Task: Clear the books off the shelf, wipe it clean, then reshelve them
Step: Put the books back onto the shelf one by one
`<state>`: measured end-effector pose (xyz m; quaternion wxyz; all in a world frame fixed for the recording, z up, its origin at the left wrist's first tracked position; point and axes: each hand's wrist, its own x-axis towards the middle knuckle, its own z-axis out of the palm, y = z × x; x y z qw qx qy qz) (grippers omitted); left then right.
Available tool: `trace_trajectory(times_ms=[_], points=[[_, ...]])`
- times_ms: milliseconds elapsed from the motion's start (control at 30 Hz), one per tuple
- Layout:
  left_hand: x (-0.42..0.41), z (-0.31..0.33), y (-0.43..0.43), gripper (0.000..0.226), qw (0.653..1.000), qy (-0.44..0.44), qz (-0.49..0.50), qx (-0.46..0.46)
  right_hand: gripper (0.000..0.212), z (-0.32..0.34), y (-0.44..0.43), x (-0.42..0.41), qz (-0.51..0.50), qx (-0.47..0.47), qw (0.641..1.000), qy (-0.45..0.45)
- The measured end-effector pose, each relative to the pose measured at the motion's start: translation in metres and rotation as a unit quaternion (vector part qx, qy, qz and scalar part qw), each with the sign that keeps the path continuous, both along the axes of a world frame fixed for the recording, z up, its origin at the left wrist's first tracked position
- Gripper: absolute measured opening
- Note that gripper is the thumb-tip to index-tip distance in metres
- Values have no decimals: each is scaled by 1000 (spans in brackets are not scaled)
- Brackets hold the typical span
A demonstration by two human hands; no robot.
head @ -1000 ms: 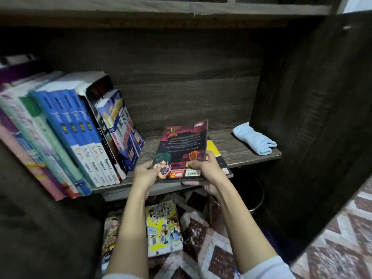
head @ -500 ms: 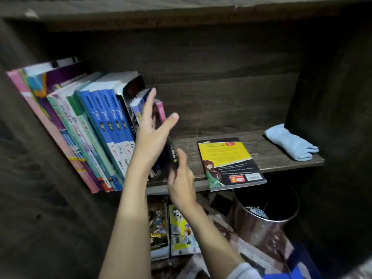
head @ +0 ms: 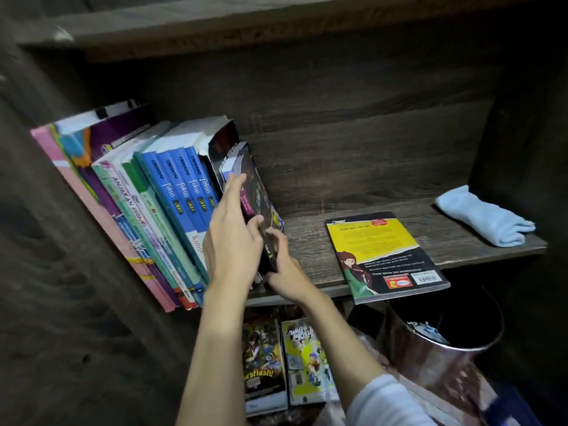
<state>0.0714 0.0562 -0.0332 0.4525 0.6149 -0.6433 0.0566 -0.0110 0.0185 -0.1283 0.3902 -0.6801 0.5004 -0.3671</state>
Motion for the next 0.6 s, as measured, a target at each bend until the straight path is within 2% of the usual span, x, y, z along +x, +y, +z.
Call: trace_trajectory(times_ms=[67, 133, 200, 267, 333, 467, 600], points=[[2, -4, -8, 62, 993, -89, 59, -44, 97, -3, -11, -4, 59, 10, 998, 8], [6, -8, -18, 63, 985, -135, 89, -52, 102, -15, -30, -10, 90, 24, 995, 25], [11, -11, -28, 63, 987, -142, 74, -34, 106, -10, -32, -18, 95, 30, 995, 1], [15, -14, -36, 62, 988, -142, 41, -39, 97, -11, -35, -25, 73, 80, 991, -79], [13, -16, -39, 66, 989, -134, 38, -45, 89, -13, -35, -29, 40, 109, 986, -116], [0, -23, -41, 77, 984, -139, 100, -42, 81, -19, -41, -22, -35, 77, 995, -51], [3, -30, -46, 95, 971, -198, 132, -27, 65, -18, -33, -11, -102, 10, 993, 53]])
